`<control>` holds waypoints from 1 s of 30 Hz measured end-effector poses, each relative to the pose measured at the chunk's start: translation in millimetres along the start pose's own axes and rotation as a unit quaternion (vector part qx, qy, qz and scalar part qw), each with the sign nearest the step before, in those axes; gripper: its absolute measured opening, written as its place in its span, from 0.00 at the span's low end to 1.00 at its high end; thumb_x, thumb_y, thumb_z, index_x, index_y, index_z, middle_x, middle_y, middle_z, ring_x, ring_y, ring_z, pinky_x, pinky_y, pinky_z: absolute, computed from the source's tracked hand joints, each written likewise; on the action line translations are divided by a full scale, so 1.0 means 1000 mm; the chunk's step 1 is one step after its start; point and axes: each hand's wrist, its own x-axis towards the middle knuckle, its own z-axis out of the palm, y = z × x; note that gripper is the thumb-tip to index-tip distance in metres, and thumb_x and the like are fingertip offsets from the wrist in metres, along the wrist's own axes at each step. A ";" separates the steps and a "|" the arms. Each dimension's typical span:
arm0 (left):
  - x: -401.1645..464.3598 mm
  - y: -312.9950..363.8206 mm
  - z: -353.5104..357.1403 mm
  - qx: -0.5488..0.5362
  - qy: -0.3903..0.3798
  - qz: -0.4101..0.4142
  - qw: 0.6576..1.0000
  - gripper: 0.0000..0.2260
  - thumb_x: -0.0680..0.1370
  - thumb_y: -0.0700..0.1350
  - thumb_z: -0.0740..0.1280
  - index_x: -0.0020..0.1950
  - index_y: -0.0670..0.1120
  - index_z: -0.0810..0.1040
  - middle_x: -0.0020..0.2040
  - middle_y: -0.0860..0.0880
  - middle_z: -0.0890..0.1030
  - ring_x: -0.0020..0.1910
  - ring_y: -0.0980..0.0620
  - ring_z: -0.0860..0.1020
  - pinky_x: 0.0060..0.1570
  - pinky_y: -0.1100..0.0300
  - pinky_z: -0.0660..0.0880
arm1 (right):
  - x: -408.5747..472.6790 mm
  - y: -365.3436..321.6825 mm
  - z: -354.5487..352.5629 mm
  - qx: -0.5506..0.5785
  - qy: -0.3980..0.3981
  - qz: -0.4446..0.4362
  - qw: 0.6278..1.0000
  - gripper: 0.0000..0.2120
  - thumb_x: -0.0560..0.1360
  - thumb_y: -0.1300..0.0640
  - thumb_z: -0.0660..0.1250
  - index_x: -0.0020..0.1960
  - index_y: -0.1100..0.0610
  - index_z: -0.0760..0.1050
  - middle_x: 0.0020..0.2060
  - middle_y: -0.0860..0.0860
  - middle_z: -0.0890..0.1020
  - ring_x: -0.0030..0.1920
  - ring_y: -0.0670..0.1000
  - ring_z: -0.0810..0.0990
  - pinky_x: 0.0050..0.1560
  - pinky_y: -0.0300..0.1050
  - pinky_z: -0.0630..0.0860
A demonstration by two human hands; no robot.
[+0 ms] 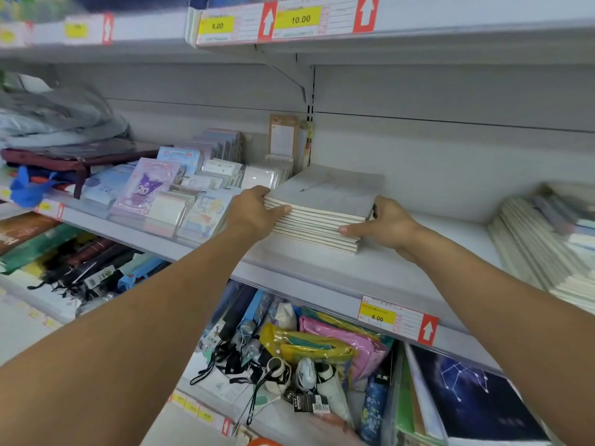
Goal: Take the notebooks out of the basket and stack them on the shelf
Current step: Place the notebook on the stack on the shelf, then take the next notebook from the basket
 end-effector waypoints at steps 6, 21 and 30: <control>-0.099 0.001 0.011 -0.021 0.128 0.140 0.982 0.20 0.76 0.48 0.70 0.66 0.44 0.70 0.59 0.46 0.73 0.53 0.53 0.75 0.53 0.59 0.75 | -0.081 -0.007 0.034 -0.183 0.284 -0.159 0.928 0.28 0.73 0.47 0.74 0.66 0.61 0.72 0.61 0.55 0.79 0.61 0.55 0.77 0.61 0.45 0.73; -0.389 -0.235 0.087 0.096 -0.392 -0.331 0.853 0.18 0.72 0.53 0.75 0.54 0.44 0.78 0.50 0.45 0.82 0.46 0.47 0.80 0.43 0.56 0.77 | -0.315 0.270 0.189 -0.308 -0.219 0.234 0.896 0.68 0.53 0.26 0.75 0.80 0.56 0.49 0.79 0.53 0.55 0.78 0.56 0.55 0.76 0.55 0.58; -0.390 -0.221 0.103 0.188 -0.296 -0.230 0.908 0.13 0.75 0.37 0.67 0.59 0.42 0.77 0.58 0.42 0.80 0.58 0.42 0.77 0.56 0.56 0.74 | -0.295 0.244 0.154 -0.317 -0.216 0.155 0.910 0.30 0.67 0.41 0.77 0.63 0.55 0.78 0.57 0.54 0.82 0.56 0.57 0.79 0.47 0.45 0.72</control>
